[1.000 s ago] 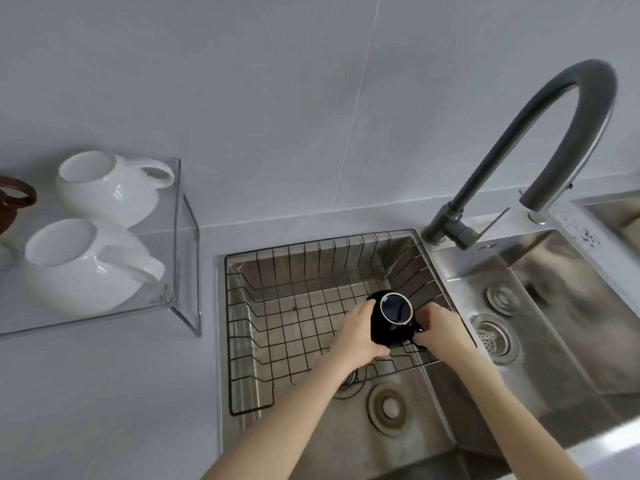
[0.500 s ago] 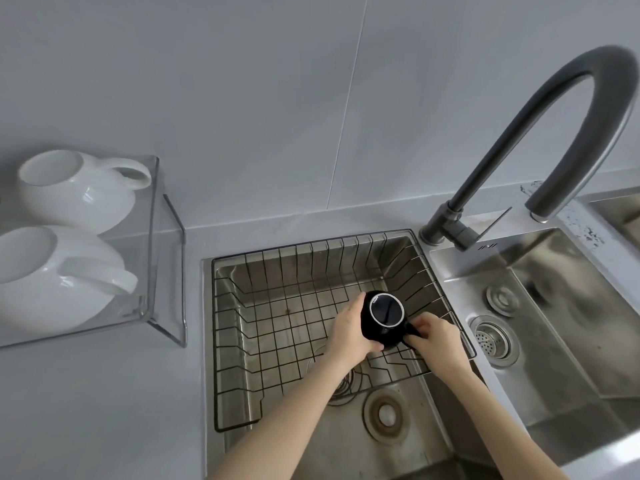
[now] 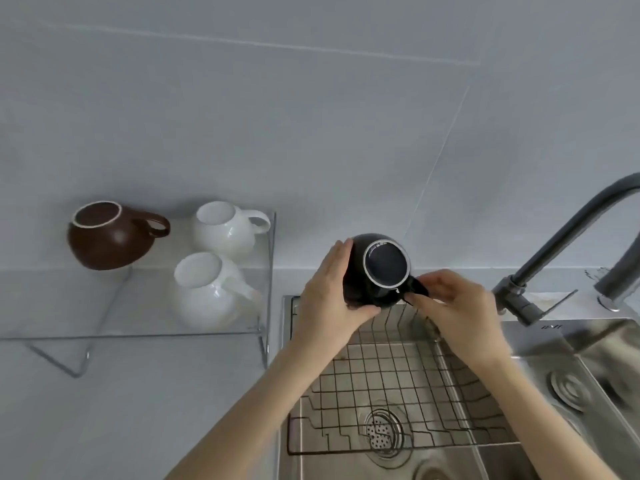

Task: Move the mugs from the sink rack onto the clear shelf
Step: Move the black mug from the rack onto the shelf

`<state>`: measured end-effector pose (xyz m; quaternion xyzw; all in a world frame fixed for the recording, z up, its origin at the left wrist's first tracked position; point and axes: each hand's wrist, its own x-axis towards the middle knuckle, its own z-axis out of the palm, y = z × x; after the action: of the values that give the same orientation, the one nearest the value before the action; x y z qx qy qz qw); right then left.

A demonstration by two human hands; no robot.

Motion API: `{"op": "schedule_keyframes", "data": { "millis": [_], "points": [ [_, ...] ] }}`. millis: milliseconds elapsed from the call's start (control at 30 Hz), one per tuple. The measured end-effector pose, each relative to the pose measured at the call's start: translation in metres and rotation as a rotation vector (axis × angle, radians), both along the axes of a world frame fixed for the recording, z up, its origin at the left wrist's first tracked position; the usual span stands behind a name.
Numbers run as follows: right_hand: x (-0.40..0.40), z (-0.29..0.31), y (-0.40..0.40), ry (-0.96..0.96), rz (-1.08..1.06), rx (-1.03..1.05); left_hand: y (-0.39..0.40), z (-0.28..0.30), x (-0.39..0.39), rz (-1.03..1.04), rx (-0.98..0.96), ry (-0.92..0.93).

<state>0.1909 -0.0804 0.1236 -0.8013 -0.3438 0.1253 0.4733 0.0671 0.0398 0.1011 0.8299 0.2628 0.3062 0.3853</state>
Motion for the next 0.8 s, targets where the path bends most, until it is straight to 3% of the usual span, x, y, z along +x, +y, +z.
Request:
{"op": "schedule_keyframes", "data": {
  "millis": [333,600,800],
  "points": [
    [-0.111,0.065,0.127,-0.051,0.346,0.142,0.094,0.062,-0.146,0.274,-0.015,-0.082],
    [-0.187,0.042,0.214,-0.041,0.489,0.086,0.14,0.045,-0.235,0.444,-0.142,-0.097],
    [-0.215,0.012,0.245,-0.048,0.526,-0.014,0.161,0.019,-0.264,0.482,-0.239,0.008]
  ]
}}
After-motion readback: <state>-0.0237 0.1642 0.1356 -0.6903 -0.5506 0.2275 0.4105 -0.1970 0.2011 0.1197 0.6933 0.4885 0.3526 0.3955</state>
